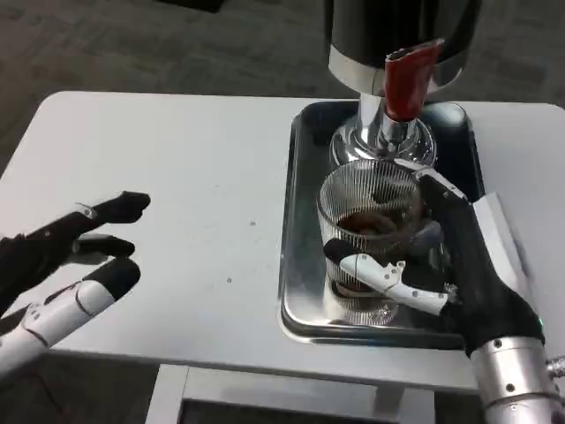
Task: Grasp the cup under the faucet to collect the drink, then remove the cup.
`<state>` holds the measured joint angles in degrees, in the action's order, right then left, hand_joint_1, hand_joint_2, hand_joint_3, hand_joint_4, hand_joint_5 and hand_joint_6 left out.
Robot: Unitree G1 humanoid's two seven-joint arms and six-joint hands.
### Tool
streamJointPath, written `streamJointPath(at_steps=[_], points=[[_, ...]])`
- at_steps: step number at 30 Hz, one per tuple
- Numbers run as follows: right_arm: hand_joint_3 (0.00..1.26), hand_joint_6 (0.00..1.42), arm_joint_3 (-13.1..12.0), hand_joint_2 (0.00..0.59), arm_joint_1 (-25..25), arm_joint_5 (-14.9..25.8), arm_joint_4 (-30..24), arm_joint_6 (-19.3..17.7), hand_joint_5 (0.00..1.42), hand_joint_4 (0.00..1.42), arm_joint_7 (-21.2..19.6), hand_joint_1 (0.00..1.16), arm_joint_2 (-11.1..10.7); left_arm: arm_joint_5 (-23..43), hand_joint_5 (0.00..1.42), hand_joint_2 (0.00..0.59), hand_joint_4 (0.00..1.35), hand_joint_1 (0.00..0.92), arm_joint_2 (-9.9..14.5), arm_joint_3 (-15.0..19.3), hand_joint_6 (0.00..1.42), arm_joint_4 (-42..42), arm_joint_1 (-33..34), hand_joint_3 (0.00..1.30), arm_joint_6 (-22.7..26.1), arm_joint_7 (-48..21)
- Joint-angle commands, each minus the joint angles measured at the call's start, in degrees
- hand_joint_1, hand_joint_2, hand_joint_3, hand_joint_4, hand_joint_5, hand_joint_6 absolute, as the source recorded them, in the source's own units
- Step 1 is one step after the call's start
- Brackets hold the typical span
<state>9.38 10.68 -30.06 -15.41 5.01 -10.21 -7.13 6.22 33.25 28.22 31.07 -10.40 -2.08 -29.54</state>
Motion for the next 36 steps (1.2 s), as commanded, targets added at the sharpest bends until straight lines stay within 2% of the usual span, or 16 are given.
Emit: streamJointPath(at_steps=[1,10,17,22,27,36], points=[[0.45,1.17,-0.3,0.231,-2.5,-1.0,0.3,-0.5,0.83,0.66,-1.6,0.76,0.4,0.1,0.29,0.141,0.16,0.073,0.7,0.0,0.26,-0.8,-0.1,0.20,-1.2,0.0],[0.62,1.32,-1.8,0.234,-4.4,0.0,0.3,-4.1,1.01,0.84,-5.0,0.77,0.8,-0.3,0.29,0.141,0.16,0.071,0.9,-1.7,0.26,-1.2,1.2,0.20,-1.5,-0.5],[0.76,1.42,-3.4,0.229,-5.6,1.8,-1.3,-5.5,1.14,0.95,-5.7,0.76,1.3,-0.9,0.29,0.141,0.16,0.070,1.4,-4.1,0.26,-2.1,3.4,0.20,-1.5,-0.3],[0.85,1.42,-5.7,0.224,-7.0,3.9,-4.8,-4.8,1.22,1.04,-3.4,0.78,0.5,-1.2,0.29,0.141,0.16,0.070,1.7,-5.7,0.26,-2.7,5.2,0.20,-1.5,-0.1],[0.89,1.42,-8.0,0.224,-8.8,5.6,-8.1,-4.2,1.26,1.07,-0.9,0.78,-0.1,-1.6,0.28,0.143,0.16,0.063,1.7,-7.0,0.26,-2.6,5.8,0.20,-1.6,-0.3],[0.94,1.42,-12.8,0.224,-14.1,9.4,-13.5,-5.1,1.30,1.12,3.4,0.78,-1.7,-3.3,0.28,0.139,0.15,0.053,1.9,-11.4,0.25,-1.9,8.6,0.19,-1.5,-0.5]])
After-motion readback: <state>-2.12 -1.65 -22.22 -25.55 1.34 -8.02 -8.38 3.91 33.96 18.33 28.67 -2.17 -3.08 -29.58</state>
